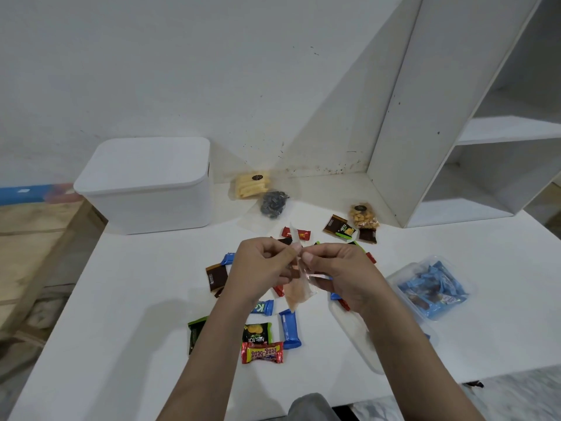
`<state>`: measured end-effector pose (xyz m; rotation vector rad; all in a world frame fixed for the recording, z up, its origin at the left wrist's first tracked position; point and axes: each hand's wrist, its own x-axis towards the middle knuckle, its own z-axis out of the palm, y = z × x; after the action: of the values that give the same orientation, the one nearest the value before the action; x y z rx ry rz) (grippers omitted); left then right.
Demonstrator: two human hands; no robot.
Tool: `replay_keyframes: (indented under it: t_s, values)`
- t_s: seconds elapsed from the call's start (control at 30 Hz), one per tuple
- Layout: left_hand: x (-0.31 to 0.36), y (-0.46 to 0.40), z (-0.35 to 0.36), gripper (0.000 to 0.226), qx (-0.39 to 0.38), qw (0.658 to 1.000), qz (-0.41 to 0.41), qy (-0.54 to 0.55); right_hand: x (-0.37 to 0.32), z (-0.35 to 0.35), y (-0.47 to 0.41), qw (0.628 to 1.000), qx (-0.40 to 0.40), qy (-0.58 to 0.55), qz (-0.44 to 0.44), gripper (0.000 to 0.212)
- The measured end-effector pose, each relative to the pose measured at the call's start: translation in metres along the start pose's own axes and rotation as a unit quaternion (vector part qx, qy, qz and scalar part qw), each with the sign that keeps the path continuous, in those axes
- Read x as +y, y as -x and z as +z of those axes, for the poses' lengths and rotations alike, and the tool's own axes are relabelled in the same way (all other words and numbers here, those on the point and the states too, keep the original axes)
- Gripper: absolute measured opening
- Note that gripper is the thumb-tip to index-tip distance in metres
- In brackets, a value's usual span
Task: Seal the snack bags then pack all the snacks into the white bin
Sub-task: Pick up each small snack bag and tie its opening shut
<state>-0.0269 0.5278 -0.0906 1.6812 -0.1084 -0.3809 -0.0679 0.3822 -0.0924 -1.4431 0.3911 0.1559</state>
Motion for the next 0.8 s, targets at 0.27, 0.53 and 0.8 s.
replay_keyframes:
  t_s: [0.27, 0.53, 0.8]
  values:
    - [-0.008, -0.009, 0.0, 0.016, -0.013, 1.0, -0.017, -0.019, 0.005, -0.003, -0.006, 0.999, 0.024, 0.038, -0.022, 0.017]
    - [-0.014, -0.024, 0.008, 0.019, -0.008, 0.999, -0.008, -0.042, 0.008, -0.009, -0.018, 0.996, 0.053, 0.046, -0.046, 0.02]
    - [-0.052, -0.07, 0.0, 0.071, -0.139, 0.983, -0.017, -0.118, -0.007, -0.047, -0.039, 0.999, 0.03, -0.001, -0.04, 0.024]
